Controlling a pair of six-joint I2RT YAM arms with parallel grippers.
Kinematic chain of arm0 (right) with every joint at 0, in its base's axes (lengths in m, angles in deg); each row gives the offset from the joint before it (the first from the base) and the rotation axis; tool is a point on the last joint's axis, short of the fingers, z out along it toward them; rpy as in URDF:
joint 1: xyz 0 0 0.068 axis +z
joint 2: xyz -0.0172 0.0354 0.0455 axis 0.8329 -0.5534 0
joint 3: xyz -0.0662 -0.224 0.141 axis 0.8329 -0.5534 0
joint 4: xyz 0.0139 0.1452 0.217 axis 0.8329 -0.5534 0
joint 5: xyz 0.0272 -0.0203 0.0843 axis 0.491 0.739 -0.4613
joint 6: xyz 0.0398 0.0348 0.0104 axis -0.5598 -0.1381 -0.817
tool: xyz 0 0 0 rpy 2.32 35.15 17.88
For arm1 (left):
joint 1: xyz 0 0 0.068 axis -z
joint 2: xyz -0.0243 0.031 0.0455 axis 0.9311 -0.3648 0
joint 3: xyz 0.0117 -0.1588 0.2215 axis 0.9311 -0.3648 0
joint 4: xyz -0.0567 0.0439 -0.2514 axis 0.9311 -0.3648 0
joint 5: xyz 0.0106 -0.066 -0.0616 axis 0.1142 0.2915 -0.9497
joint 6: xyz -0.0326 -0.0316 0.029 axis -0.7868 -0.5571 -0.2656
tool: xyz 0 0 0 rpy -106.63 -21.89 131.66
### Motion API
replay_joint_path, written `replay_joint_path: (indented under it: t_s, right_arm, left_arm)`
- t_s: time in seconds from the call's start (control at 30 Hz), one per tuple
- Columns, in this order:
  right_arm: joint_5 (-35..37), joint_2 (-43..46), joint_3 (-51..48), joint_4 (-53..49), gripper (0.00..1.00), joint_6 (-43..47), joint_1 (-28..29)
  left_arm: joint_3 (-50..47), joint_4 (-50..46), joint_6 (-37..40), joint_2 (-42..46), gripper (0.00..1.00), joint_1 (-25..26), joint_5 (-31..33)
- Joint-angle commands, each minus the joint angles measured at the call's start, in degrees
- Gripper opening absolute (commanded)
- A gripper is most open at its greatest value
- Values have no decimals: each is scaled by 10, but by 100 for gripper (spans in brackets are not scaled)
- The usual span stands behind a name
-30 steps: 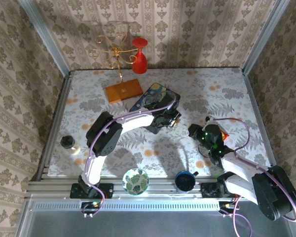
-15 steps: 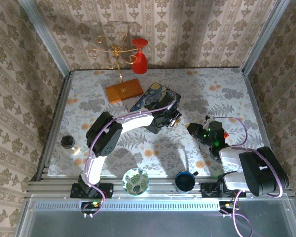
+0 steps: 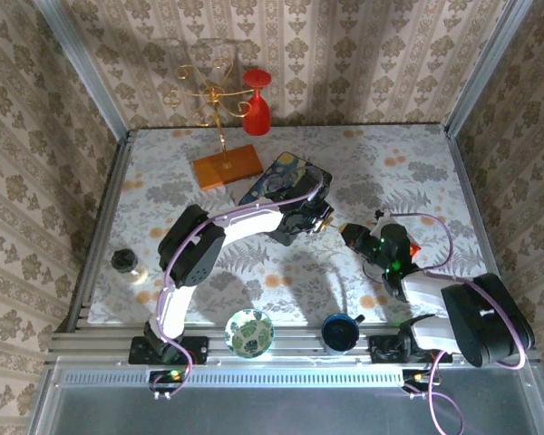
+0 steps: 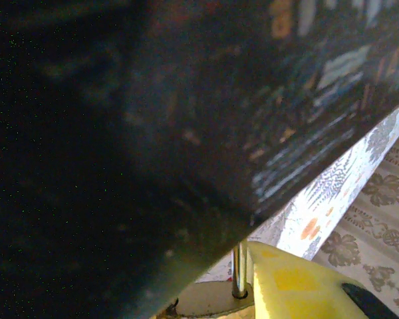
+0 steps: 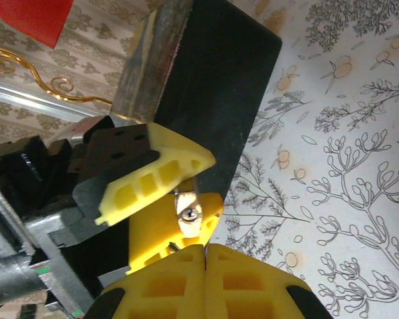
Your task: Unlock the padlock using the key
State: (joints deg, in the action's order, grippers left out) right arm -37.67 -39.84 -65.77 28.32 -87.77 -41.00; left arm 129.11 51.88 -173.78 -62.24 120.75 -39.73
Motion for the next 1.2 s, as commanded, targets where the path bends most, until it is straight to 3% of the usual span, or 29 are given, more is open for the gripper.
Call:
replay_joint_path:
  t_s: [0.0,0.33,0.8,1.17]
  right_arm:
    - [68,38,8,-49,0,15,26]
    - [151,72,-19,-36,0,62,49]
    - [155,4,0,29,0,103,63]
    - [184,5,2,31,0,110,71]
  left_arm:
    - [8,32,-36,-12,2,8,-39]
    - [5,35,-39,-8,2,8,-41]
    - [6,38,-47,-10,2,10,-44]
    - [4,41,-49,-11,2,10,-49]
